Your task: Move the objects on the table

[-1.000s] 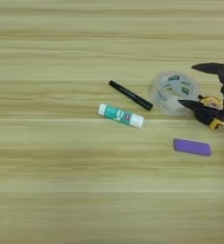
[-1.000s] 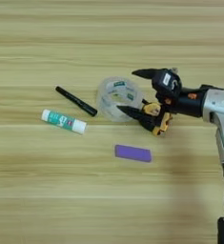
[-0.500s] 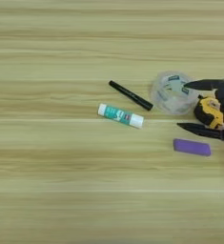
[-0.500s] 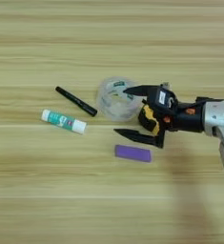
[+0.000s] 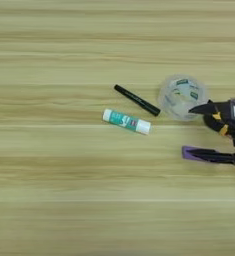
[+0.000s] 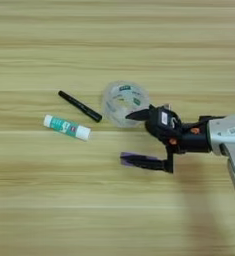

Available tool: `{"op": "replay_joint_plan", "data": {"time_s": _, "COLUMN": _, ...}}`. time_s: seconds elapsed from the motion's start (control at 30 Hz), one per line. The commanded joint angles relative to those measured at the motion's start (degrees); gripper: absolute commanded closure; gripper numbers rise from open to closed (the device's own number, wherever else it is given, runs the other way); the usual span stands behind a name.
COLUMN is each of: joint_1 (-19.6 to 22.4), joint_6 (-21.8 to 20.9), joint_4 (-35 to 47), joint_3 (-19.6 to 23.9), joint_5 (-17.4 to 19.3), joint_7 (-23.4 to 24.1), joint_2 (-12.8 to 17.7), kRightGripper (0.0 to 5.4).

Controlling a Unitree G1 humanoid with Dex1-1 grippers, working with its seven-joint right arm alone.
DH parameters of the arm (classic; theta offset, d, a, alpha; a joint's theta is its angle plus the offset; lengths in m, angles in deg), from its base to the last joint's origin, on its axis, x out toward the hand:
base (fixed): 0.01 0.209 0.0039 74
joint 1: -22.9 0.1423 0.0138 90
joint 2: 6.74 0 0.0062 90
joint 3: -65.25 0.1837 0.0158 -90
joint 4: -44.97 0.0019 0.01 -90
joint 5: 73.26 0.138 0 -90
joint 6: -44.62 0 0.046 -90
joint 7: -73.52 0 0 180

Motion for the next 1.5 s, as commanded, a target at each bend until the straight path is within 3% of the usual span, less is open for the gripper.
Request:
{"op": "replay_joint_plan", "data": {"time_s": 0.03, "joint_1": 4.70, "joint_6": -1.39, "joint_4": -3.44, "joint_3": 0.30, "joint_5": -0.96, "joint_7": 1.26, "joint_2": 2.60, "kRightGripper": 0.02}}
{"op": "replay_joint_plan", "data": {"time_s": 0.33, "joint_1": 6.95, "joint_6": -6.66, "joint_4": -12.85, "joint_3": -1.74, "joint_5": -3.47, "joint_7": -0.03, "joint_2": 2.52, "kRightGripper": 0.02}}
{"op": "replay_joint_plan", "data": {"time_s": 0.73, "joint_1": 8.20, "joint_6": -9.34, "joint_4": -18.32, "joint_3": -3.99, "joint_5": -5.87, "joint_7": -0.32, "joint_2": 1.34, "kRightGripper": 0.02}}
{"op": "replay_joint_plan", "data": {"time_s": 1.5, "joint_1": 10.67, "joint_6": -10.76, "joint_4": -26.19, "joint_3": -5.43, "joint_5": -7.85, "joint_7": 0.02, "joint_2": -0.47, "kRightGripper": 2.63}}
